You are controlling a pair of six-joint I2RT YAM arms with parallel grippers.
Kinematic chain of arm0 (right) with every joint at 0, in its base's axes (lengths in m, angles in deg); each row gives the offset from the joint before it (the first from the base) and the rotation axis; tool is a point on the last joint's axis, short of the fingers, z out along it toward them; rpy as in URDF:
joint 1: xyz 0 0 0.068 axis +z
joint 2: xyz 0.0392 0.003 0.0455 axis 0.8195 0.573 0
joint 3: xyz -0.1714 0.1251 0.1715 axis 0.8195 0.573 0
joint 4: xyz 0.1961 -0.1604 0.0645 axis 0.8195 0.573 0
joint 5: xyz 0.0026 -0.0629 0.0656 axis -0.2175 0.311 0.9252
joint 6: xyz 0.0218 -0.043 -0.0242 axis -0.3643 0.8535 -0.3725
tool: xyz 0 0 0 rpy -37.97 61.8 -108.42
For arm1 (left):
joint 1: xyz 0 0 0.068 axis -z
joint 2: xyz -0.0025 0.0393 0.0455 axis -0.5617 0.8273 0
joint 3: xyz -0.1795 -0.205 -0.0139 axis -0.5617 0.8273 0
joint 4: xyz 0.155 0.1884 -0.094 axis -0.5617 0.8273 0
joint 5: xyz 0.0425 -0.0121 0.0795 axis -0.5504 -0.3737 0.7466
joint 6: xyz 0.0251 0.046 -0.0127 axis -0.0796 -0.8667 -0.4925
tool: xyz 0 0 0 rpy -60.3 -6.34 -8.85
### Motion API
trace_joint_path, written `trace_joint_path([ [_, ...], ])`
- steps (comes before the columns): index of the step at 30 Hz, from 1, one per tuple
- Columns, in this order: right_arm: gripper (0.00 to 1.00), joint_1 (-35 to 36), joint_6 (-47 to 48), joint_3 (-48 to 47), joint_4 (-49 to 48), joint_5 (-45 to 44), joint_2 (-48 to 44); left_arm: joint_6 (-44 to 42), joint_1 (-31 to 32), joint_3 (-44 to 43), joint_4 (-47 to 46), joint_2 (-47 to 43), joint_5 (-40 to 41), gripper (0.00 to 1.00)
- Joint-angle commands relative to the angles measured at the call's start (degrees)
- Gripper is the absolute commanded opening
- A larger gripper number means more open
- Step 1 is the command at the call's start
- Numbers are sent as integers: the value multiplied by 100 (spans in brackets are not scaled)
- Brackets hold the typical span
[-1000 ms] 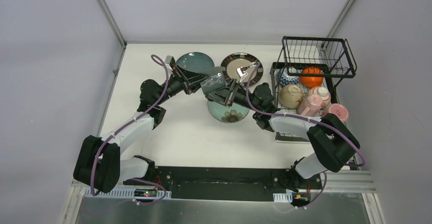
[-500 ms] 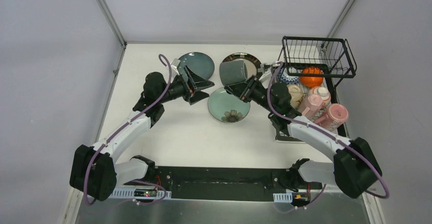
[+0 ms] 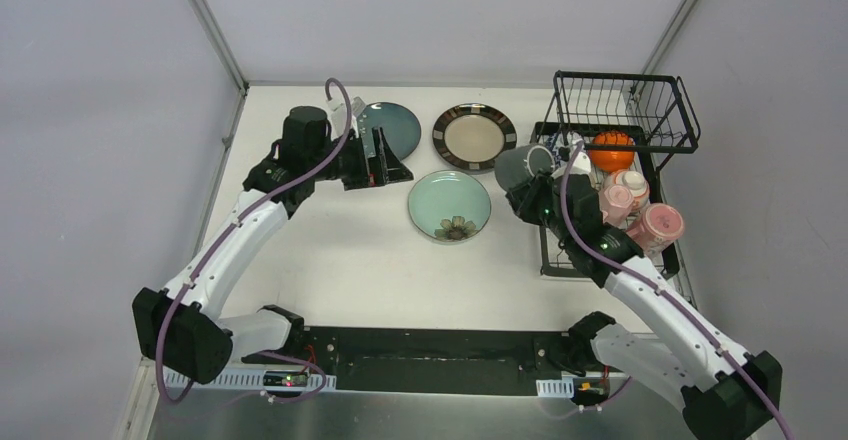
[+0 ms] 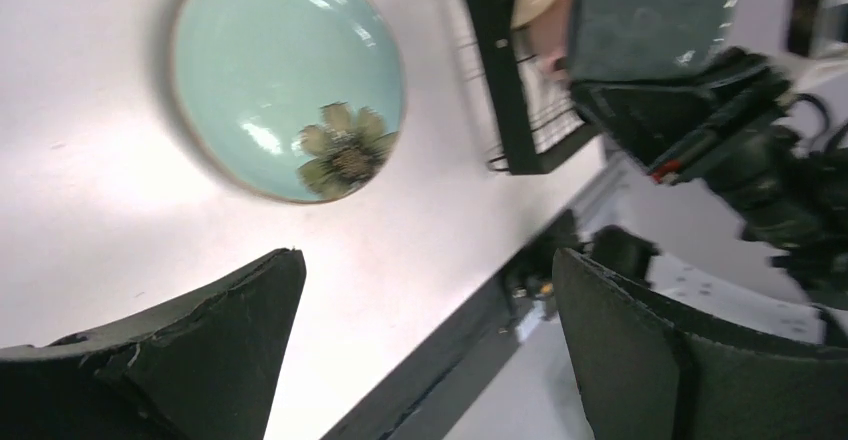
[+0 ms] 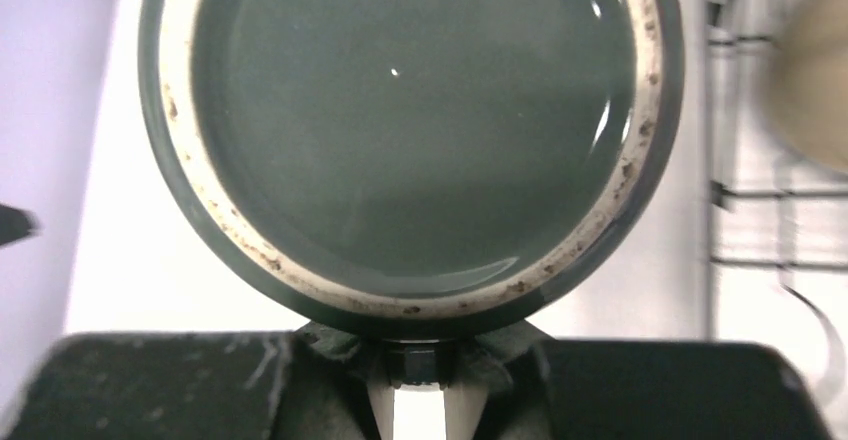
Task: Load the mixed dishes into the dish rack
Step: Turn the cup upside down in the dish rack.
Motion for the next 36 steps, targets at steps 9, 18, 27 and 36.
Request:
trace_joint_path([
  [9,0,-15,843,-484,2451,-2055,-827,-2293,28,91,1487,-1082,3530,99],
  [18,0,-32,856,-445,2963,-2529,-542,-2632,29,251,1580,-1098,3584,99],
  [27,0,-349,982,-336,2889,-2383,-279,-2671,28,291,1604,-1174,3577,99],
  [36,0,-986,1519,244,2003,-1300,-379,-2702,28,233,1624,-972,3509,99],
])
